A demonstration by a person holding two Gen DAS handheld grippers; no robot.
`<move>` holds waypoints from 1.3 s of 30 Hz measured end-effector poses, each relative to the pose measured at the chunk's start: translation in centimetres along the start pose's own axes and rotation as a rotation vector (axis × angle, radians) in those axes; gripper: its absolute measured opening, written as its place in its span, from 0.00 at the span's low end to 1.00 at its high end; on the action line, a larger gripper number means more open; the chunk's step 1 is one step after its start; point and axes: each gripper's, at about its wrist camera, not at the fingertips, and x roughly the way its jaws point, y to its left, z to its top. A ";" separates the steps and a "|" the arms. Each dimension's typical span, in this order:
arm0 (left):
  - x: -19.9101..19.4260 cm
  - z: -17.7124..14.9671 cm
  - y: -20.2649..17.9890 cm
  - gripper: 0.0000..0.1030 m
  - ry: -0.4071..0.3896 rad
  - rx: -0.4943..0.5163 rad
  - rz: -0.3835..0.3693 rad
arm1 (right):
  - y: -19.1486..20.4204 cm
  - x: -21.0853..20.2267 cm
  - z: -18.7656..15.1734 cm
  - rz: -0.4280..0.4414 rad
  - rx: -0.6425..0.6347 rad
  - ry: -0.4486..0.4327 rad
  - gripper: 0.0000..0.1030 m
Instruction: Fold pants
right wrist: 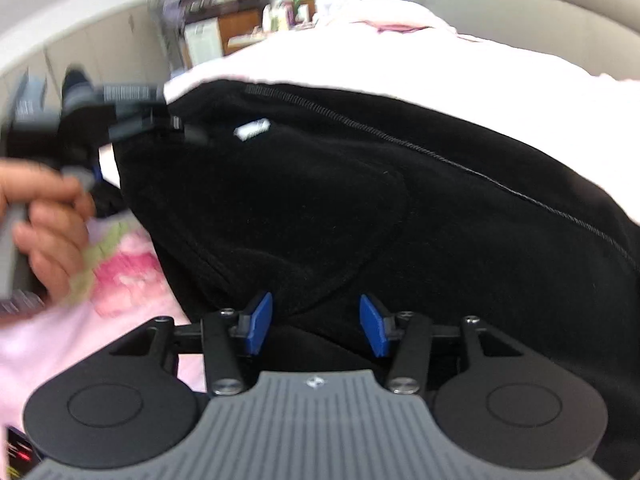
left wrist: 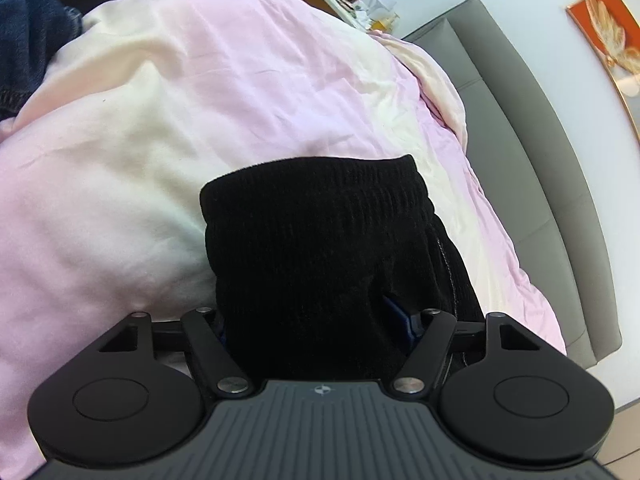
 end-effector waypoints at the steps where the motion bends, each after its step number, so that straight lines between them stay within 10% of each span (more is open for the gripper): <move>1: -0.2 -0.1 0.1 0.58 -0.008 -0.003 -0.005 | -0.3 -0.5 -0.2 0.008 0.012 -0.015 0.45; 9: -2.6 -1.4 -2.5 0.40 -0.118 0.130 -0.027 | -1.8 -3.7 -2.1 0.002 0.075 -0.072 0.45; 22: -4.6 -16.7 -23.0 0.40 -0.357 1.237 0.042 | -9.9 -15.1 -5.0 -0.184 0.169 -0.207 0.45; 34: 4.5 -30.8 -19.9 0.44 -0.061 1.924 0.157 | -18.7 -21.5 -8.2 -0.290 0.419 -0.308 0.46; 39: 3.5 -29.7 -19.5 0.64 -0.037 1.840 0.133 | -18.6 -20.0 -8.1 -0.275 0.445 -0.291 0.46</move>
